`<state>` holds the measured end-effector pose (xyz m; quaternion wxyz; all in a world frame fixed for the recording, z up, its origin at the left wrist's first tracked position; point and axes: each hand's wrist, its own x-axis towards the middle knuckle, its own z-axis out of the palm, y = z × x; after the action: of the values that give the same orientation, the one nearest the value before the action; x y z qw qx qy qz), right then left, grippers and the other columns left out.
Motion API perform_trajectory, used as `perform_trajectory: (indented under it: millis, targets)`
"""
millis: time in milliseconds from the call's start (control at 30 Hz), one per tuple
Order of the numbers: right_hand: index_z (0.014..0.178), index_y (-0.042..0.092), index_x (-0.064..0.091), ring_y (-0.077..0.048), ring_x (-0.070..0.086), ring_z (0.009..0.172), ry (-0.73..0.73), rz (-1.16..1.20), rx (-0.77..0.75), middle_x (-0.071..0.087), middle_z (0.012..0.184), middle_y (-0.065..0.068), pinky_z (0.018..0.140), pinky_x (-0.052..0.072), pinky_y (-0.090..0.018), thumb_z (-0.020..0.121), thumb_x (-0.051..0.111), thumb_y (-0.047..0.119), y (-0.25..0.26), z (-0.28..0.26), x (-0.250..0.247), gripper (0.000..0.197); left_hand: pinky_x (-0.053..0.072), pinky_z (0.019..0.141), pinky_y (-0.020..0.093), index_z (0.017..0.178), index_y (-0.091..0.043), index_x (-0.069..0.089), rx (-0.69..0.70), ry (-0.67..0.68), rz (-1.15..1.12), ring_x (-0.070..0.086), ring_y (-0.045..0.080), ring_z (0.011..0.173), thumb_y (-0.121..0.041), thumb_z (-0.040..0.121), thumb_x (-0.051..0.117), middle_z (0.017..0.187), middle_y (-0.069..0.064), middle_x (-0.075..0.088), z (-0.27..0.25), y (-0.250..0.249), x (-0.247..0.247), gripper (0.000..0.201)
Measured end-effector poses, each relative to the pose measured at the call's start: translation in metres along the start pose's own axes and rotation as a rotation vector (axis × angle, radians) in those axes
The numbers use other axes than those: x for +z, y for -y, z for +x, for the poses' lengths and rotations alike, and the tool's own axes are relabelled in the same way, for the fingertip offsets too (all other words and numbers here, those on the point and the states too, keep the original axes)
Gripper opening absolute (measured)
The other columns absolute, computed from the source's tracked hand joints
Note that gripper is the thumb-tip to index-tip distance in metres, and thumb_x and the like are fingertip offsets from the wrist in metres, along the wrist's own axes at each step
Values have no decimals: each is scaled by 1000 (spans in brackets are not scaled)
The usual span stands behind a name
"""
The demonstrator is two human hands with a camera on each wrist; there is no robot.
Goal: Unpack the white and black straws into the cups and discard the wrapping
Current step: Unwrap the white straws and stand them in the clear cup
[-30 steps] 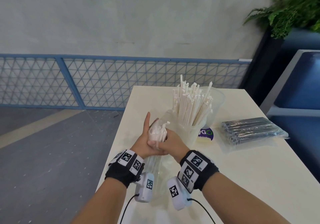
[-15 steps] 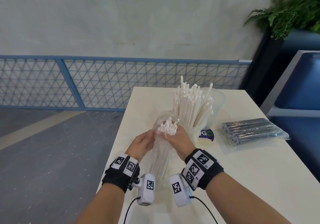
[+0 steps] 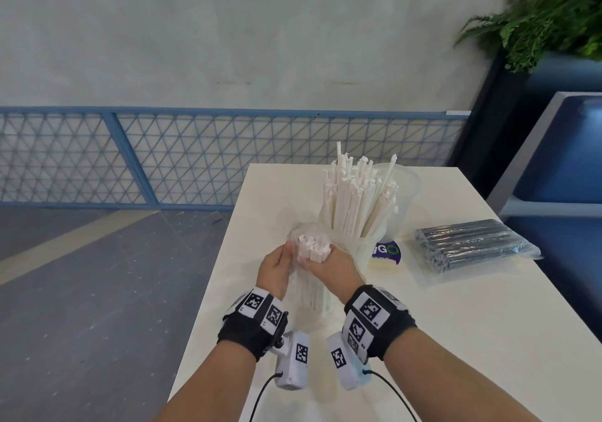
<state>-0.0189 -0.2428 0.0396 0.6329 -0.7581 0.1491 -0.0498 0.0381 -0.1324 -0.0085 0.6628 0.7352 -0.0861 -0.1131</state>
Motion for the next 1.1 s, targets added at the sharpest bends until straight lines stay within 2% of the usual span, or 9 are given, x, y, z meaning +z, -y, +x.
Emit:
perform_trajectory:
  millis: [100, 233, 367, 500, 700, 800, 900, 1000, 1100]
  targets:
    - [104, 2, 62, -22, 63, 95, -8, -17, -8, 66, 101, -15, 53, 38, 0, 84, 67, 16, -1, -5, -4, 25, 47, 90, 44, 76, -15, 62, 5, -5, 80, 57, 22, 83, -28, 99, 35, 83, 9, 64, 1, -2, 3, 38]
    - [94, 14, 61, 9, 61, 69, 77, 122, -69, 64, 83, 6, 65, 45, -7, 79, 71, 9, 6, -9, -8, 19, 48, 77, 25, 81, -12, 59, -8, -34, 108, 56, 20, 76, -22, 99, 35, 83, 11, 60, 5, -11, 4, 32]
    - [102, 8, 65, -11, 66, 92, 138, 223, -191, 69, 94, 0, 84, 51, -22, 79, 72, 7, 19, -7, -15, 24, 47, 87, 39, 74, -25, 57, -36, -60, 202, 59, 28, 81, -26, 99, 34, 84, 14, 63, 8, -9, 1, 34]
    - [91, 9, 67, -19, 66, 89, 147, 449, -279, 69, 88, -5, 82, 52, -26, 74, 71, 8, 35, -4, -24, 17, 41, 77, 27, 101, -2, 62, 13, -44, 226, 57, 26, 87, -25, 100, 32, 92, 12, 64, 7, -20, 5, 37]
    - [90, 11, 62, -16, 63, 83, 95, 603, -356, 65, 78, -5, 79, 50, -23, 79, 61, 7, 53, -2, -42, 12, 20, 57, 31, 54, -15, 36, 7, -111, 404, 43, 23, 73, -17, 99, 33, 57, 1, 42, 13, -12, -1, 46]
    - [79, 14, 63, -20, 58, 83, -82, 660, -384, 62, 76, -5, 82, 47, -28, 80, 60, 6, 61, 3, -49, 9, 39, 62, 13, 73, -19, 59, 10, 57, 89, 55, 19, 78, -36, 98, 37, 76, -1, 60, 4, -16, -4, 37]
    - [80, 11, 63, -18, 62, 75, -268, 827, -291, 64, 71, -2, 76, 50, -28, 86, 57, -1, 61, 14, -59, 14, 46, 72, 18, 104, -30, 57, 20, 349, 96, 61, 3, 89, -68, 65, 59, 96, -12, 65, -1, -24, -4, 55]
    - [85, 10, 62, -17, 64, 75, -284, 900, -226, 65, 74, -1, 78, 56, -29, 87, 59, 3, 59, 21, -65, 8, 43, 78, 18, 112, -28, 45, 131, 395, 383, 58, 11, 99, -46, 63, 79, 108, -8, 60, 2, -28, 1, 63]
    - [90, 10, 62, -15, 65, 81, -128, 750, -219, 68, 77, 1, 82, 54, -31, 75, 68, 10, 57, 17, -62, 15, 45, 82, 11, 117, -20, 49, 147, 360, 249, 60, 10, 104, -37, 69, 78, 115, -3, 62, 0, -30, 3, 59]
